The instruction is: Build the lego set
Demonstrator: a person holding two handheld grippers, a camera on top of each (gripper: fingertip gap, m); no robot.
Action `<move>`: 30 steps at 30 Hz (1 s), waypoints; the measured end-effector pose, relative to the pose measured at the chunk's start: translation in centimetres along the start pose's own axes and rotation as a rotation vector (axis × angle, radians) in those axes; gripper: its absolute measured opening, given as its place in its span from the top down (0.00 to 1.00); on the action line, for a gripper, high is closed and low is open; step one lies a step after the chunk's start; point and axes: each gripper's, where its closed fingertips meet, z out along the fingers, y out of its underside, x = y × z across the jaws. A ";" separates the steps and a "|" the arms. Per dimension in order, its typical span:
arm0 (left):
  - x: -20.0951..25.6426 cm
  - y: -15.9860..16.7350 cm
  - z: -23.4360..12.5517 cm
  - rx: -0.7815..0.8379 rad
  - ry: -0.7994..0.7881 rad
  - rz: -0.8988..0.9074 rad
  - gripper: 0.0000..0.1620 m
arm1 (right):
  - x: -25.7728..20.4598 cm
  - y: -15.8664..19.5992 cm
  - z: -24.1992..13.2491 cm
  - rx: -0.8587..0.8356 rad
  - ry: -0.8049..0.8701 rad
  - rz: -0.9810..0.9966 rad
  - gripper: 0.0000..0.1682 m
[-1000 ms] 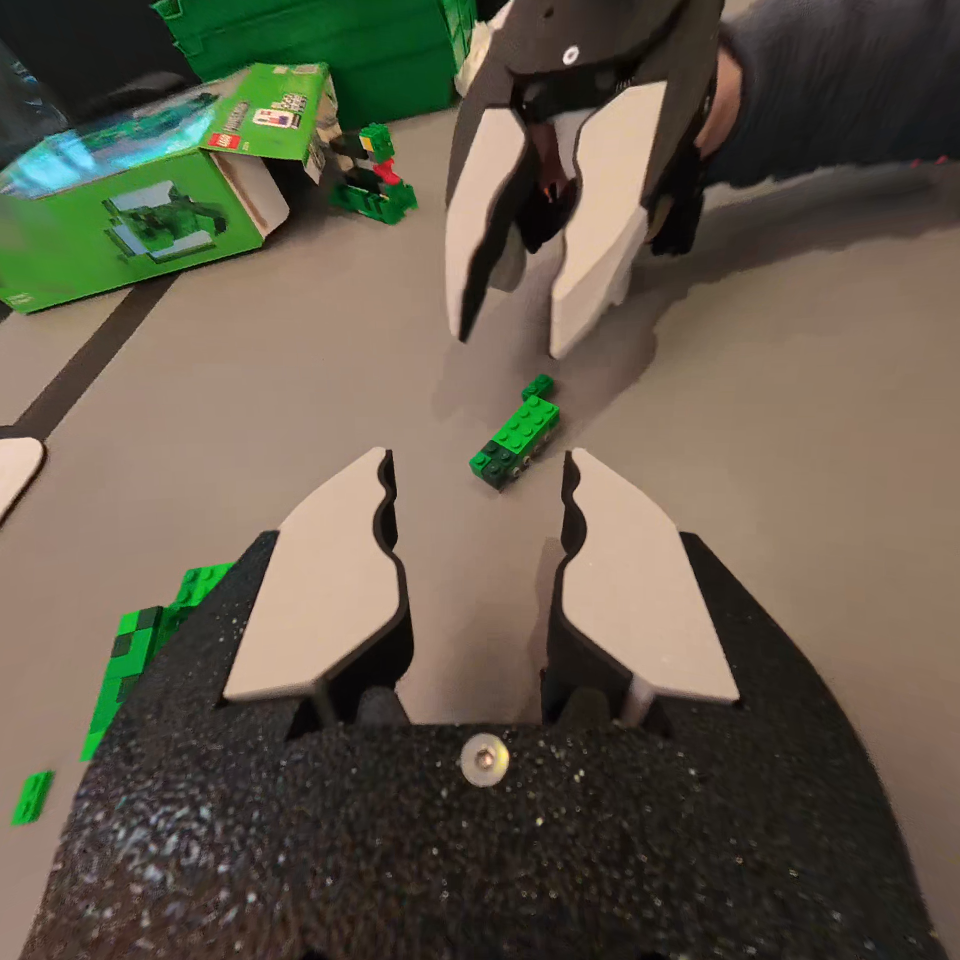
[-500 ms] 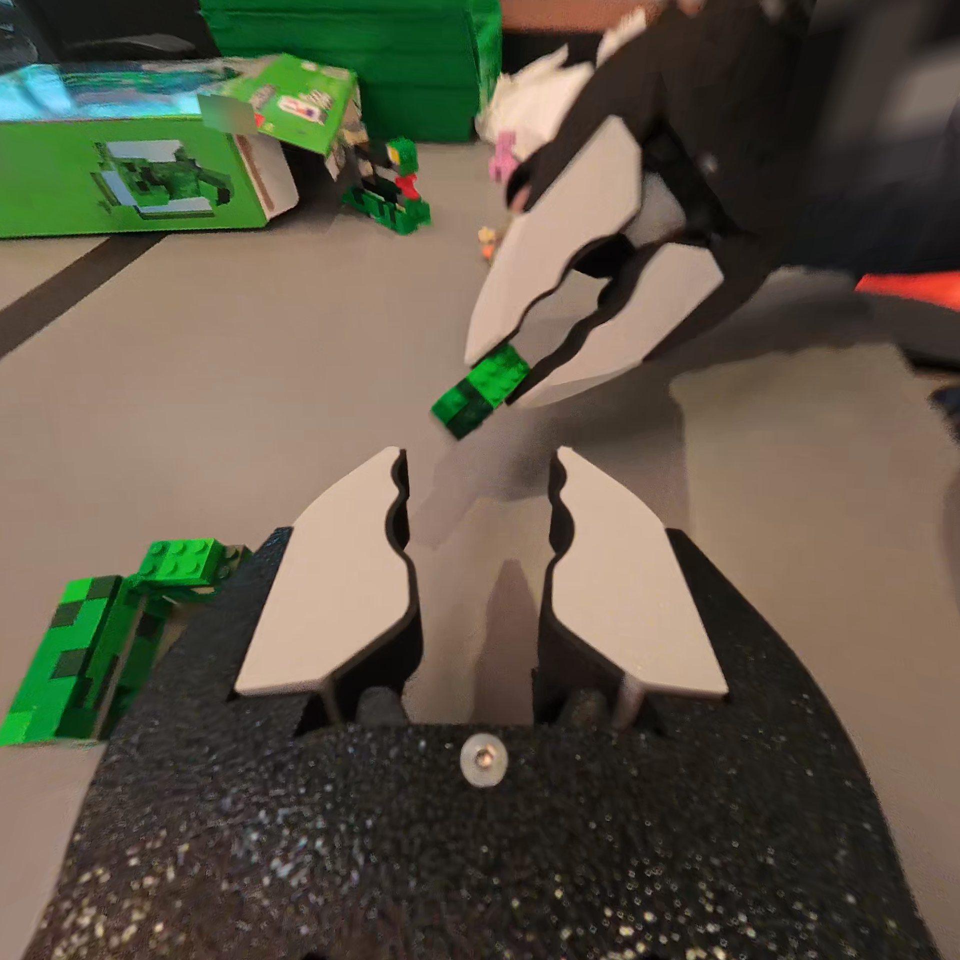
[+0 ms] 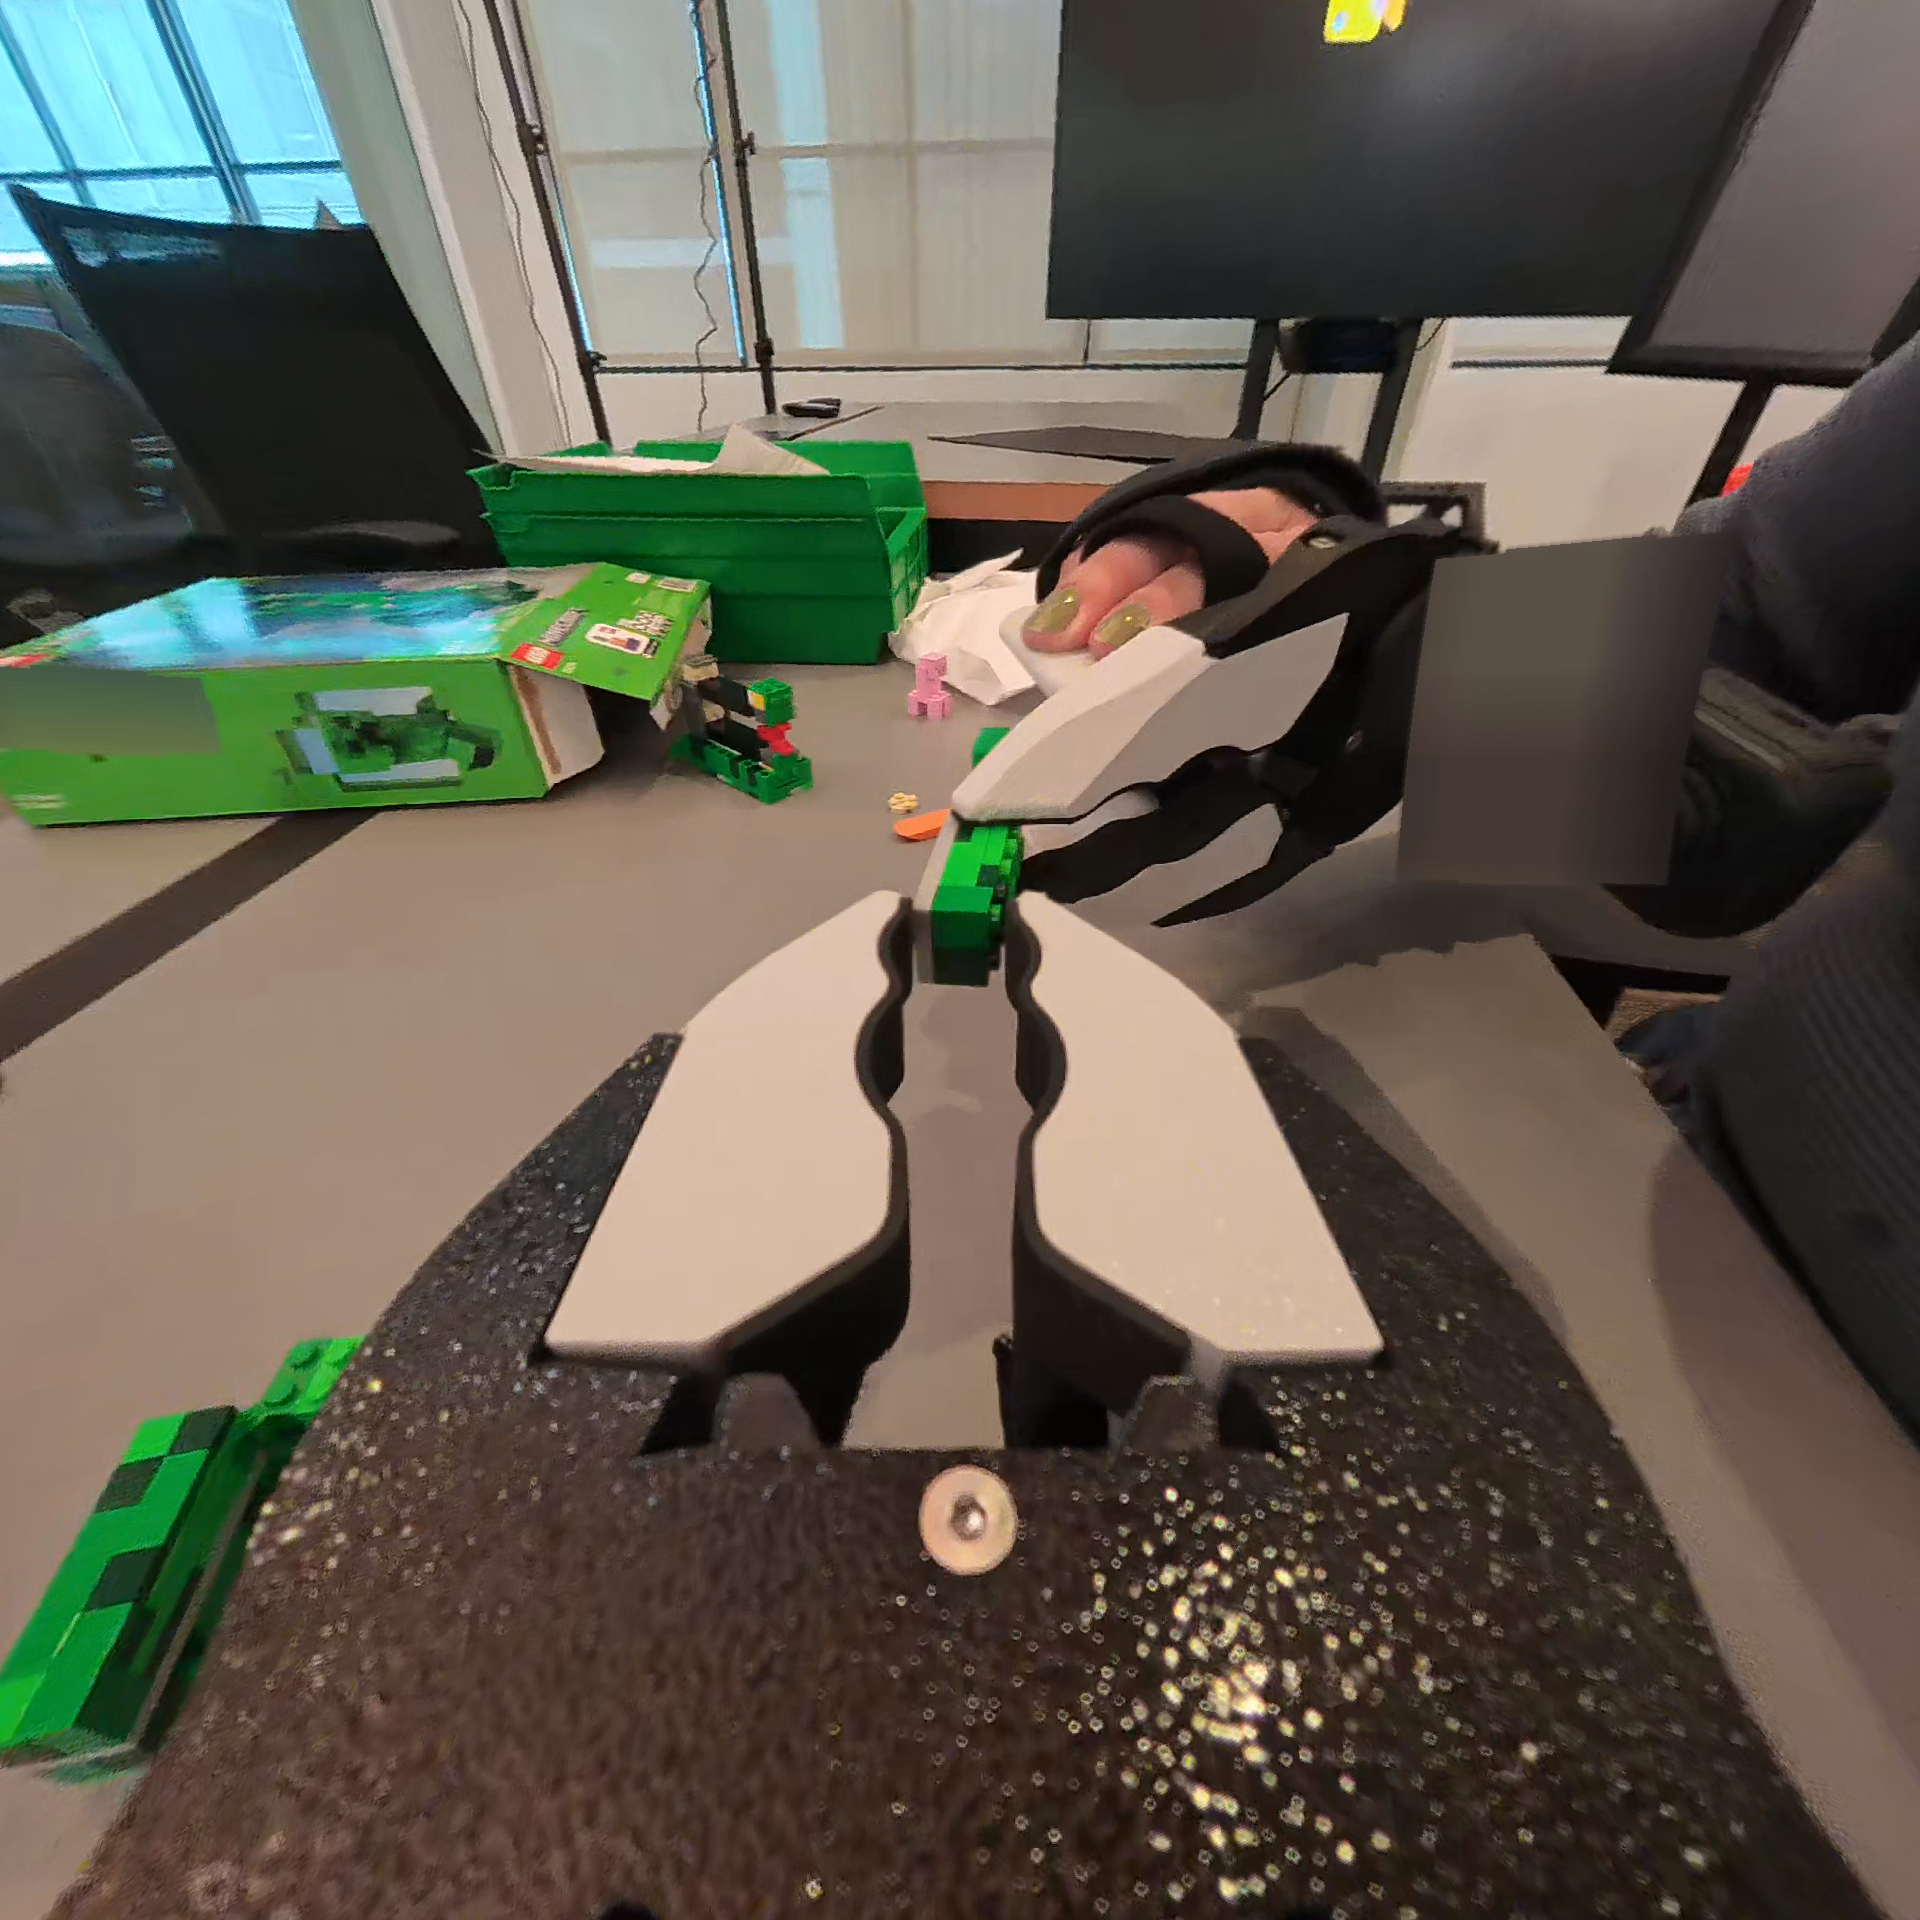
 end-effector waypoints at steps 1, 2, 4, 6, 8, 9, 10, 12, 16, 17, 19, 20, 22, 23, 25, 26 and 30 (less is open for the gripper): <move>0.0 -0.1 0.0 -0.001 -0.005 0.007 0.90 | 0.1 0.0 -0.1 0.002 0.004 -0.003 0.89; 0.1 -0.1 0.0 0.000 -0.004 0.005 0.90 | 0.1 0.0 -0.1 0.003 0.006 -0.005 0.89; 0.2 -0.2 0.1 0.000 0.005 -0.005 0.91 | 0.2 0.0 -0.2 0.003 0.005 -0.007 0.89; 0.3 0.0 0.1 -0.016 0.006 0.020 0.91 | 0.1 0.1 -0.2 0.003 0.003 -0.013 0.89; 0.4 0.0 0.0 -0.022 0.005 0.052 0.91 | 0.2 0.0 -0.3 0.010 0.011 -0.015 0.89; 0.5 -0.1 0.0 -0.015 0.008 0.056 0.91 | 0.4 -0.1 -0.4 0.014 0.016 -0.013 0.89; 0.5 -0.2 -0.1 -0.011 0.014 0.052 0.91 | 0.4 -0.1 -0.4 0.015 0.012 -0.004 0.89; 0.4 -0.3 -0.1 0.016 0.014 0.039 0.91 | 0.4 0.0 -0.3 0.014 0.005 0.013 0.89; -0.2 0.2 -0.1 -0.022 -0.069 0.207 0.81 | -1.3 0.2 0.1 0.035 -0.221 0.247 0.89; -0.2 0.3 -0.2 -0.038 -0.093 0.281 0.78 | -1.7 0.3 0.2 0.046 -0.287 0.348 0.89; 0.2 0.3 -0.6 -0.056 -0.104 0.393 0.80 | -2.5 0.1 -0.2 0.090 -0.447 0.542 0.89; 0.2 0.4 -0.6 -0.071 -0.099 0.409 0.80 | -2.7 -0.1 -0.4 0.117 -0.524 0.641 0.89; 0.5 0.8 -0.6 -0.095 -0.062 0.372 0.79 | -2.4 -0.4 -1.0 0.199 -0.624 0.803 0.89; 0.6 1.0 -0.6 -0.103 -0.044 0.340 0.78 | -2.6 -0.6 -1.4 0.226 -0.698 0.874 0.89; 0.7 1.5 -0.4 -0.128 -0.018 0.300 0.77 | -2.6 -0.8 -2.0 0.275 -0.805 0.978 0.89; 0.8 1.7 -0.3 -0.141 -0.014 0.300 0.75 | -2.7 -1.0 -2.4 0.302 -0.863 1.026 0.89; 1.5 1.3 0.1 -0.134 -0.047 0.471 0.76 | -2.9 -2.0 -3.6 0.398 -1.074 1.214 0.89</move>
